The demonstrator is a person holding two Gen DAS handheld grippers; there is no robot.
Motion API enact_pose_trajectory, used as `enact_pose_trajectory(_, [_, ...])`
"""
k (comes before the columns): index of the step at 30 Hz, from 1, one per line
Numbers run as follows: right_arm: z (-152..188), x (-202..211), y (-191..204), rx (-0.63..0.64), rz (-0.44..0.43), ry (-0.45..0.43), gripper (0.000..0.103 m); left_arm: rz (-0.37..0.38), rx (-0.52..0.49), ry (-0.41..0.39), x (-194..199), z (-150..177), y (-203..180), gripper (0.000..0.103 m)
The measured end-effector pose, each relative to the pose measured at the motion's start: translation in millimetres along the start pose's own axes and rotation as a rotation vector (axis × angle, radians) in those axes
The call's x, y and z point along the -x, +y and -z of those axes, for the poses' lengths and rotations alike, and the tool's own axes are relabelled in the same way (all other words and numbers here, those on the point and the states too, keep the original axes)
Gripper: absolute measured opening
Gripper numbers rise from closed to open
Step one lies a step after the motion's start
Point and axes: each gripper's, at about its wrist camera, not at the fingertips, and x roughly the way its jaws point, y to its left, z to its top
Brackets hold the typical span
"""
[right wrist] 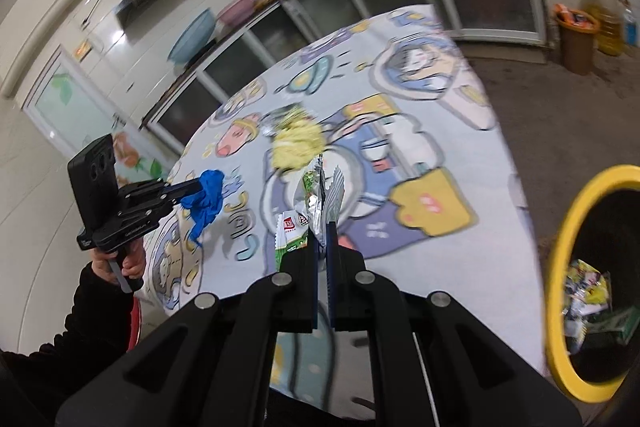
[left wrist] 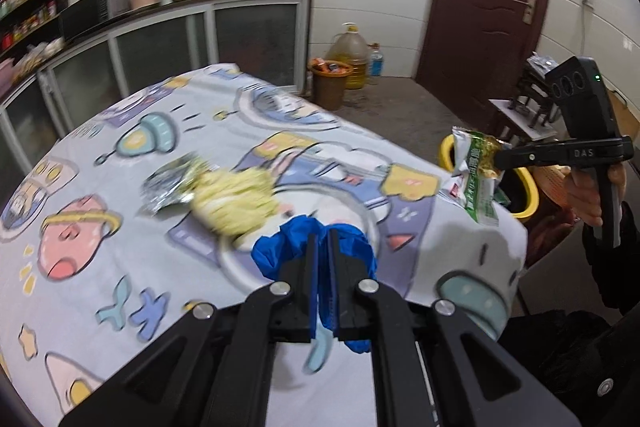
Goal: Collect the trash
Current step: 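Carry the glove and snack packet with both tools over the bin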
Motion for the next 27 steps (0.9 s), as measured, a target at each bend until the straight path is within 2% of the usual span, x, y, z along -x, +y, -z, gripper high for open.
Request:
enact_pose_trajectory(9, [13, 60, -54, -0.098, 0.097, -0.098, 0.004, 0.112, -0.101, 0.005, -42, -40, -61, 0.004])
enact_pose_trajectory(17, [30, 110, -108, -0.199, 0.237, -0.185, 0.004, 0.224, -0.18, 0.013, -79, -71, -115, 0.004])
enact_pose_trajectory(27, [55, 151, -163, -0.306, 0.352, -0.248, 0.004, 0.324, -0.26, 0.04, -125, -98, -179, 0.004])
